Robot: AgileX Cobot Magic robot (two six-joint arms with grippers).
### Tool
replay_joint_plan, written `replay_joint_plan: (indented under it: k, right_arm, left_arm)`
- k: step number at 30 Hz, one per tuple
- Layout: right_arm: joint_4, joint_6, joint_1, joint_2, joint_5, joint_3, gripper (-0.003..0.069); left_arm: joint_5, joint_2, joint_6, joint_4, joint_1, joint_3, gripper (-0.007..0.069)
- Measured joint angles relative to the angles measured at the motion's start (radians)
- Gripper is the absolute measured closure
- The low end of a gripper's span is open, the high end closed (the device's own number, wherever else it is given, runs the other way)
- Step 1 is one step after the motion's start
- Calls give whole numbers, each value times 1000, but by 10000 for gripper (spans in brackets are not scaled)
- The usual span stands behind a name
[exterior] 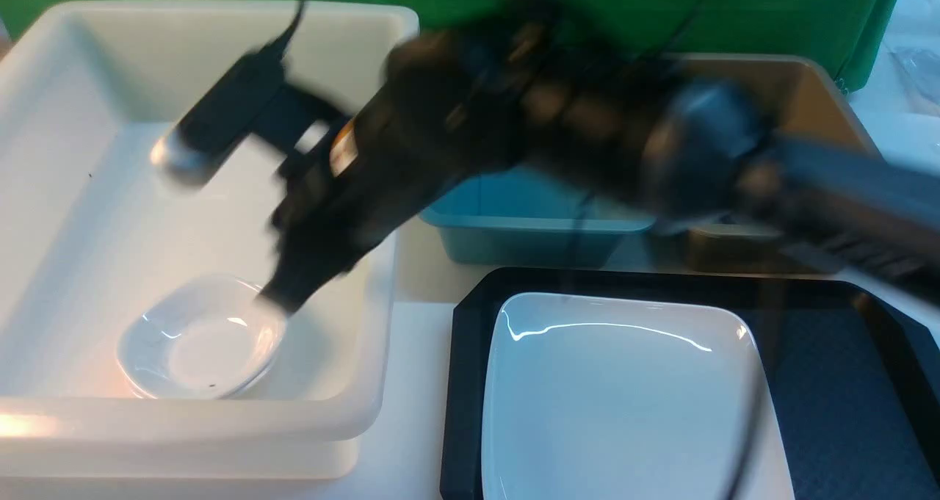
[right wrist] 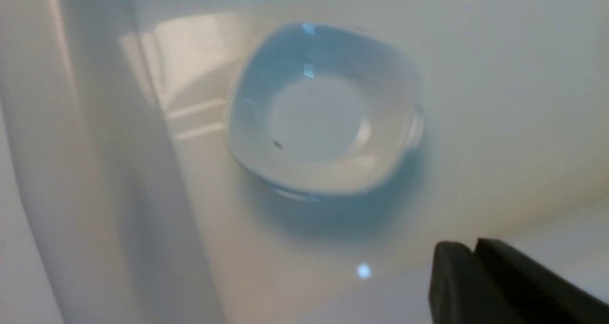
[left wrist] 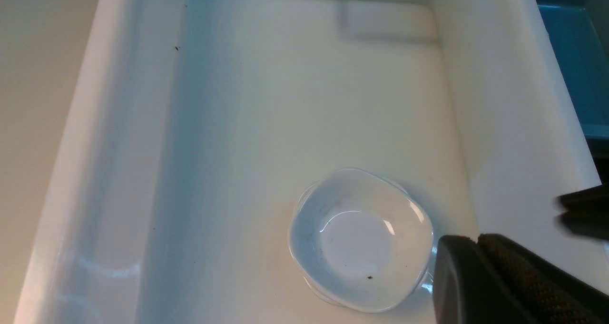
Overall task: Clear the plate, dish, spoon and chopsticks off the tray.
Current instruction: Use the right arm to grab a plate from the dinner plate
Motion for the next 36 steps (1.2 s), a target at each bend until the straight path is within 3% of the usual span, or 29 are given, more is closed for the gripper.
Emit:
replay_joint_plan:
  k: [3, 8, 12, 14, 16, 20, 21, 22, 27, 30, 33, 34, 36]
  right_arm:
    - [-20, 33, -92, -103, 113, 0, 627]
    - [-38, 93, -360, -324, 283, 73, 632]
    - [-36, 128, -622, -507, 297, 334, 634]
    - [9, 130, -746, -578, 273, 500, 638]
    - [47, 128, -801, -601, 261, 577, 639]
    - [304, -10, -983, -626, 246, 905, 639]
    - [314, -25, -988, -626, 244, 920, 639]
    - [400, -84, -1015, -627, 229, 1036, 639]
    - [496, -111, -1018, -630, 79, 1261, 615]
    - [508, -105, -1018, -629, -25, 1340, 537]
    - [526, -103, -1018, -598, -100, 1390, 342]
    - [526, -103, -1018, -595, -101, 1390, 342]
    - [597, -118, -1018, -550, -108, 1395, 257]
  left_arm:
    - [0, 0, 2, 0, 0, 0, 608]
    - [0, 0, 5, 0, 0, 0, 608]
    - [-3, 0, 26, -25, 0, 0, 608]
    - [-8, 0, 41, -52, 0, 0, 608]
    - [-10, 0, 50, -65, 0, 0, 608]
    - [-11, 6, 90, -114, 0, 0, 608]
    - [-11, 8, 90, -115, 0, 0, 608]
    - [-11, 15, 93, -127, 0, 0, 608]
    - [-11, 48, 118, -166, 0, 0, 608]
    - [-13, 59, 128, -178, 0, 0, 608]
    - [-13, 65, 134, -202, 0, 0, 608]
    - [-13, 65, 134, -202, 0, 0, 608]
    - [-13, 65, 138, -207, 0, 0, 608]
